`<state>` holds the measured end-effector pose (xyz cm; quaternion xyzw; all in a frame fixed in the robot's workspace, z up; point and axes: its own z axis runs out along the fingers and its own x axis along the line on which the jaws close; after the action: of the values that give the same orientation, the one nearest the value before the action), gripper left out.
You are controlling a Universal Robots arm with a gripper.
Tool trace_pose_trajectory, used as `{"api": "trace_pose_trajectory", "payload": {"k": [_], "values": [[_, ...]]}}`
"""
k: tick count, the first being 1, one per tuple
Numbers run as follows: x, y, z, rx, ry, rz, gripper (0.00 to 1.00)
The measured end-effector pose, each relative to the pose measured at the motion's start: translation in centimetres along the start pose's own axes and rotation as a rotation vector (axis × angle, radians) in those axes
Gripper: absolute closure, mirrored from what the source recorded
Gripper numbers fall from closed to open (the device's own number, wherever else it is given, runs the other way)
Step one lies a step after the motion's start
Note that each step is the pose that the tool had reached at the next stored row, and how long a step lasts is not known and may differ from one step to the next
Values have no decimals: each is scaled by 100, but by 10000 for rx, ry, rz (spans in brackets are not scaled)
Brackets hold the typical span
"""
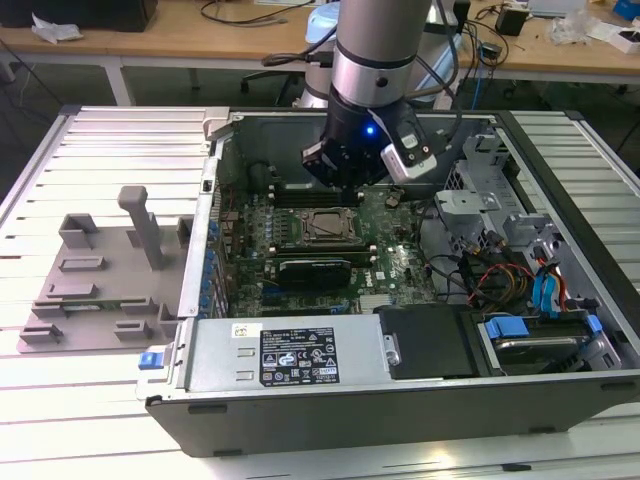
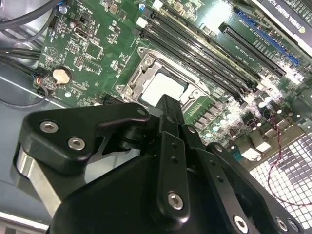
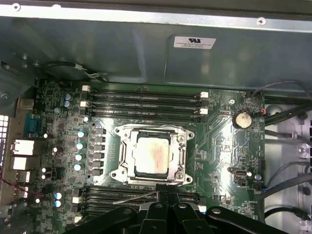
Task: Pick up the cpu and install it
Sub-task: 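Install the second cpu locking lever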
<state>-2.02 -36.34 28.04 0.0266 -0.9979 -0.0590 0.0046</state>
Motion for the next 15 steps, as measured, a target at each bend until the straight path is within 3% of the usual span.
{"api": "trace_pose_trajectory", "payload": {"k": [7, 15], "values": [[1, -16, 42, -1, -1, 0, 89], [19, -77, 186, -1, 0, -1, 89]]}}
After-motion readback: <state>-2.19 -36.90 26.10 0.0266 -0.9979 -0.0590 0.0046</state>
